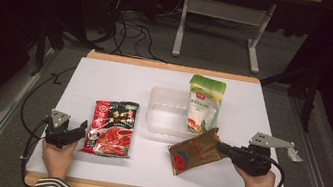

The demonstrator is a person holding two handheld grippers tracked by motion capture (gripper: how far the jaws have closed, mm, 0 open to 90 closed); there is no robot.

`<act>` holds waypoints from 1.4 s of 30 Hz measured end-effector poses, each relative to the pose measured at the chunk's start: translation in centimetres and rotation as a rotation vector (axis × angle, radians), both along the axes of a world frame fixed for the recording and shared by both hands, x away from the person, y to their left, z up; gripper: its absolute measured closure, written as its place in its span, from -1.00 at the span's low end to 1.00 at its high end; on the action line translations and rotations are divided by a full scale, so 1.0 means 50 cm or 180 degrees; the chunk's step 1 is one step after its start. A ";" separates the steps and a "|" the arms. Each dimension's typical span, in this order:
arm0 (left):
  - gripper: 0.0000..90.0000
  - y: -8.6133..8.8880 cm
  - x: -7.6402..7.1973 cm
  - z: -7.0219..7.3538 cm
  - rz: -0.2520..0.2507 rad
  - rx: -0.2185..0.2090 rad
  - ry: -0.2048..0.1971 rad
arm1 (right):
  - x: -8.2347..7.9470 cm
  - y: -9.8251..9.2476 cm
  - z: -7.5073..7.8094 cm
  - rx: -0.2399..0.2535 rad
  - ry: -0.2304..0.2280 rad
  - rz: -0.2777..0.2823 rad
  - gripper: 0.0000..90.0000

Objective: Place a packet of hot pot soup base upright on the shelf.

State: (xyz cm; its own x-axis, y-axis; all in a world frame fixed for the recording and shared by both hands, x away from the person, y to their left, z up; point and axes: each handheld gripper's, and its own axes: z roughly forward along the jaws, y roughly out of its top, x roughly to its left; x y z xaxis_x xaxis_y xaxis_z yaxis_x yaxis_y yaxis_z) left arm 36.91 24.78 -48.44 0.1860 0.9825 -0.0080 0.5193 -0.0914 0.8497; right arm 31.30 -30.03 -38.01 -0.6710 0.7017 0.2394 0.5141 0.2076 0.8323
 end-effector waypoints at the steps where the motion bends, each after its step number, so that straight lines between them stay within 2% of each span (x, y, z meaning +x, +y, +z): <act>1: -0.36 0.000 0.000 0.000 -0.0001 0.0001 0.0000 | 0.000 -0.001 0.005 0.0002 -0.0007 0.0015 1.00; 20: -0.36 0.000 0.000 0.000 0.0006 -0.0001 -0.0002 | 0.013 -0.005 0.061 0.0194 -0.0030 0.0164 1.00; 32: -0.36 0.000 0.000 0.000 0.0009 0.0000 -0.0015 | 0.018 0.002 0.092 0.0124 -0.0107 0.0185 1.00; 42: -0.36 0.000 -0.001 0.000 0.0004 0.0012 -0.0012 | 0.027 0.008 0.121 0.0211 -0.0159 0.0213 1.00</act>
State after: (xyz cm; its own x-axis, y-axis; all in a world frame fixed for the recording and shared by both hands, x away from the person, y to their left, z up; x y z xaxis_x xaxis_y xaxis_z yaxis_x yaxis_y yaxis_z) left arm 36.89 24.77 -48.45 0.1849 0.9828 -0.0037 0.5164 -0.0939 0.8512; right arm 32.67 -29.64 -31.96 -0.7280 0.6388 0.2489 0.4584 0.1836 0.8696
